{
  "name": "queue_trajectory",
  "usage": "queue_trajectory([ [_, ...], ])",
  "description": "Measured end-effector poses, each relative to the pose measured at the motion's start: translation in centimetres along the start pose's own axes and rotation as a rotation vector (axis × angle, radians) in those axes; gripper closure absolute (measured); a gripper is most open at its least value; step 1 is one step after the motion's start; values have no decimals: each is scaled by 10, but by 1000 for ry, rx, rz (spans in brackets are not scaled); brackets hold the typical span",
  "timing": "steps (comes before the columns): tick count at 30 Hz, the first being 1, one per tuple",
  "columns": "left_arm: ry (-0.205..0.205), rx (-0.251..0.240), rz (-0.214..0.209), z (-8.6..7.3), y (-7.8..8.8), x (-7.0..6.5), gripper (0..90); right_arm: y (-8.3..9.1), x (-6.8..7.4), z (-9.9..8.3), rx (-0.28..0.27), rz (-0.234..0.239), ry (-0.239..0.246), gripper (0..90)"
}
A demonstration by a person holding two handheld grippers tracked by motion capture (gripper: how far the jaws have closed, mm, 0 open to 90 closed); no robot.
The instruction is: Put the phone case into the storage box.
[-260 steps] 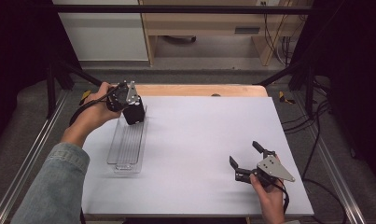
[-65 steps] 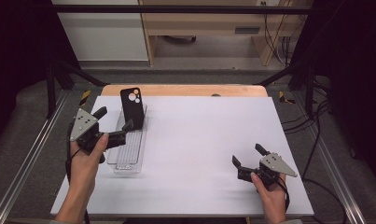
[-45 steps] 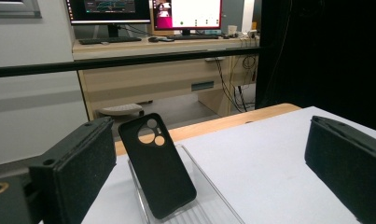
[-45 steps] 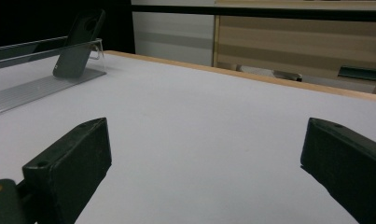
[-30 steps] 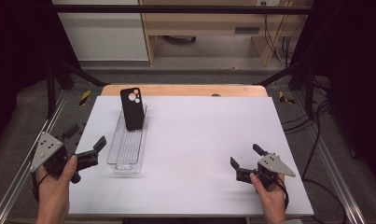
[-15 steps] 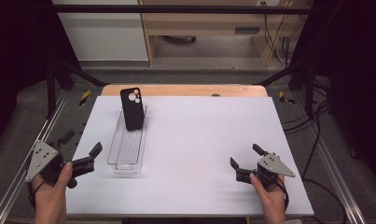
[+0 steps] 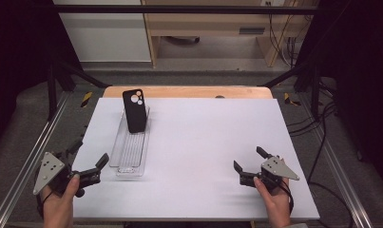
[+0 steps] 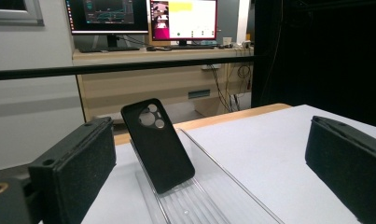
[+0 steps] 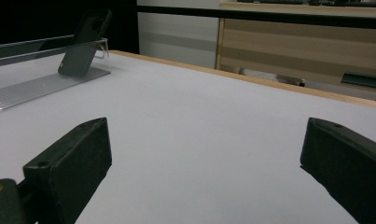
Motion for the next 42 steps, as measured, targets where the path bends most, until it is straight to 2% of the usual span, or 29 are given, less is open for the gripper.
queue_trajectory([
  [11,14,-14,-39,-14,4,-5,12,0,1,0,-1,3,7,26],
  [16,22,2,-55,-25,4,-11,13,1,0,0,-1,4,16,28],
  [24,5,15,-64,-35,4,-16,12,1,-1,1,-5,1,23,30],
  [42,-1,39,-58,-52,3,-9,13,2,-2,0,-9,2,42,39],
])
Point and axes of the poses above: each handheld gripper's, and its own axes: y roughly backward along the jaws, z roughly out of its top, x roughly to its left, the point moved 9 cm from there along -y, roughly forward along the jaws, and after that the axes turned 9 degrees about -x, right-handed, at the moved point
